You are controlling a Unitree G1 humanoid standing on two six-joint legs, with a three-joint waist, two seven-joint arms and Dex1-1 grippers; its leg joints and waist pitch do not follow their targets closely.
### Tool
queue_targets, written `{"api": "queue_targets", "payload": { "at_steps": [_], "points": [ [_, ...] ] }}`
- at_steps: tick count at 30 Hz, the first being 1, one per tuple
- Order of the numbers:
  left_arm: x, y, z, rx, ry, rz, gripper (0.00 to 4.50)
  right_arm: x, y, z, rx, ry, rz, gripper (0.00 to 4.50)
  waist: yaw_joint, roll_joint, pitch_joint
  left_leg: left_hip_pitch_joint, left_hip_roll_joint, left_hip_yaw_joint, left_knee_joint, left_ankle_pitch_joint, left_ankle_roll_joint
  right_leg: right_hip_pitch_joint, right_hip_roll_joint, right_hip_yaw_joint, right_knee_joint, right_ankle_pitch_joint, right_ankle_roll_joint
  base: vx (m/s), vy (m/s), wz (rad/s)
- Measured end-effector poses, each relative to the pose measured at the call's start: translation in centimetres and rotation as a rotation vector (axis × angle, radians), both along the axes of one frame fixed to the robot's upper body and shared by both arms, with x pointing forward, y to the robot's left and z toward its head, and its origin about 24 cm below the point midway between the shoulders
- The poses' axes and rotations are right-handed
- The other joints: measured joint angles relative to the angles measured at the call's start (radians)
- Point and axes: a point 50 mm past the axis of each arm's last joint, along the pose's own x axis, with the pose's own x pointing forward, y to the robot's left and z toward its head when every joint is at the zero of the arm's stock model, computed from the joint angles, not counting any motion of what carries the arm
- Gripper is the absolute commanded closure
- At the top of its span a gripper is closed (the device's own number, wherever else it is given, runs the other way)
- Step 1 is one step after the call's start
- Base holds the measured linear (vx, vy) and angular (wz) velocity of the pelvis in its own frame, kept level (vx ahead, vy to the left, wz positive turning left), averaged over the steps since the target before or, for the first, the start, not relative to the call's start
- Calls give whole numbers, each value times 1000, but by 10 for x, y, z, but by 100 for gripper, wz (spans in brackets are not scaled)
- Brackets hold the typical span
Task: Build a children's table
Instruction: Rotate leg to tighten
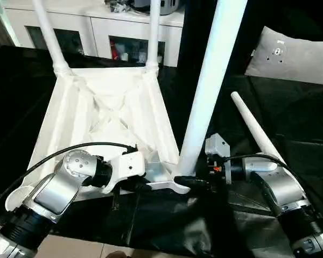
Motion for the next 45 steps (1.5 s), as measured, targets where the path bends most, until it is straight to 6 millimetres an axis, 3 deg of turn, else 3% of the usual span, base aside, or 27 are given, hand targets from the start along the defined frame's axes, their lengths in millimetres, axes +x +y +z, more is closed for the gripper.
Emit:
{"api": "queue_targets", "payload": {
  "at_steps": [11, 21, 27, 31, 33, 38, 40, 45],
  "points": [
    [0, 0, 0, 5, -3, -3, 450, -1, 2, -2, -12, 3, 35, 172, 0, -3, -2, 1, 0, 0, 1, 1, 1, 0, 0, 0, 1, 1, -1, 0, 0, 0],
    [-1, -2, -3, -11, 26, 42, 450, -4, 4, -6, 14, 45, -8, 185, -1, -10, -7, 3, 0, 0, 1, -1, -1, 3, 0, 0, 1, 1, -1, 0, 0, 0],
    [6, -18, -11, -89, 75, 319, 450, 1, 9, -17, 72, 85, -311, 186, -16, -8, -7, 20, -1, 0, 0, -1, -6, 17, 0, 3, -2, 0, 1, 0, 0, 0],
    [11, -41, -15, -154, 103, 510, 450, 14, 14, -21, 129, 113, -586, 187, -48, -8, -6, 20, -1, 0, 0, -1, -7, 15, 0, 3, -3, 0, 1, 0, 0, 0],
    [13, -53, -15, -162, 86, 571, 450, 20, 18, -21, 142, 113, -696, 187, -56, -8, -6, 19, -1, 0, 0, -1, -7, 13, 0, 2, -3, 2, 1, 0, 0, 0],
    [19, -68, -14, -170, 30, 674, 450, 31, 31, -17, 157, 117, -883, 187, -59, -7, -6, 16, -1, 0, -3, 0, -7, 9, 0, 2, -3, 3, 2, 0, 0, 0],
    [20, -73, -13, -168, 17, 682, 450, 33, 32, -16, 158, 101, -923, 131, -56, -7, -6, 14, -1, 0, -3, -1, -7, 8, 0, 2, -3, 5, -1, 0, 0, 0],
    [23, -75, -10, -155, -10, 676, 450, 30, 32, -15, 208, 109, -943, 80, -52, -8, -7, 6, -1, 0, -7, 0, -7, 0, 0, 1, -5, 5, -1, 0, 0, 0]
  ]
}}
